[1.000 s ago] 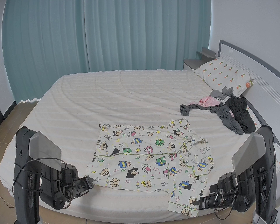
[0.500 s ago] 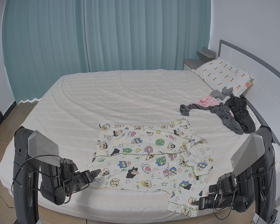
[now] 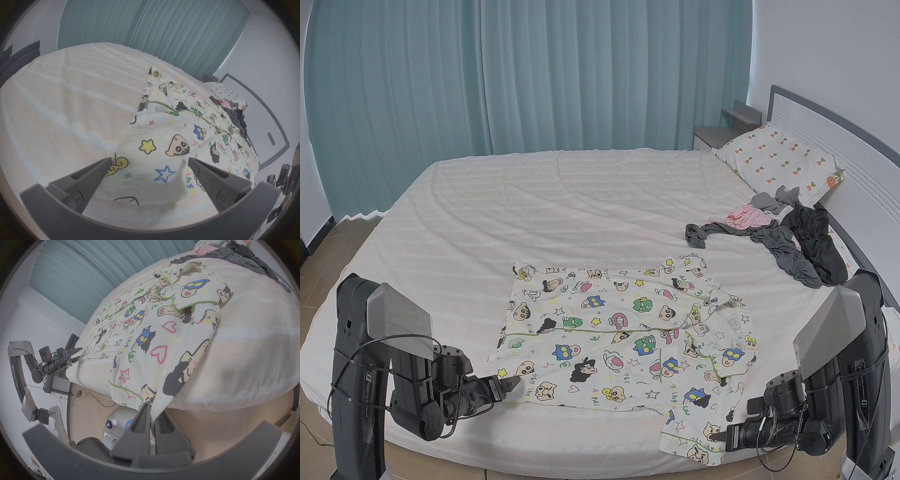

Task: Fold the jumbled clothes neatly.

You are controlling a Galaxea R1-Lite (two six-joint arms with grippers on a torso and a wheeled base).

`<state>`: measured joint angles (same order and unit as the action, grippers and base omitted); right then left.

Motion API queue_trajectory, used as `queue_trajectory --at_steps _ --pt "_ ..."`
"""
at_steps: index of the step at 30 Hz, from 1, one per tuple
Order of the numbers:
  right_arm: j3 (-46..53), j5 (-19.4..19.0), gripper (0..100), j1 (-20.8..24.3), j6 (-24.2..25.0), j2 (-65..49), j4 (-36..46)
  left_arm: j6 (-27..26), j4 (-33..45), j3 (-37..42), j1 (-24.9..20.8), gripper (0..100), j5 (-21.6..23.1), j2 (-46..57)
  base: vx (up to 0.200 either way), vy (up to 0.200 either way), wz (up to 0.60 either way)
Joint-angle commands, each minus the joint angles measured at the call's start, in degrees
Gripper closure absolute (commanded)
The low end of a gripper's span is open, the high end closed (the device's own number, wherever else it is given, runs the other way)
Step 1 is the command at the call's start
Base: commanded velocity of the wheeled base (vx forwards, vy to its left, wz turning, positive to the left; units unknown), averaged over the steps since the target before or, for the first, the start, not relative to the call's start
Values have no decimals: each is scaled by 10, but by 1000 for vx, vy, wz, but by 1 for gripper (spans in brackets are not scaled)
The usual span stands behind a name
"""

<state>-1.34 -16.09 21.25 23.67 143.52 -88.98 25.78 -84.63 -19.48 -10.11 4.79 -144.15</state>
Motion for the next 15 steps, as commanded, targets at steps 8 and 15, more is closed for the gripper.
queue_trajectory --at_steps 8,15 --pt "3 0 100 5 0 1 -7 -21 2 3 -2 0 -38 2 0 0 0" --pt "2 0 100 5 0 2 -7 -23 2 5 4 0 -53 3 0 0 0"
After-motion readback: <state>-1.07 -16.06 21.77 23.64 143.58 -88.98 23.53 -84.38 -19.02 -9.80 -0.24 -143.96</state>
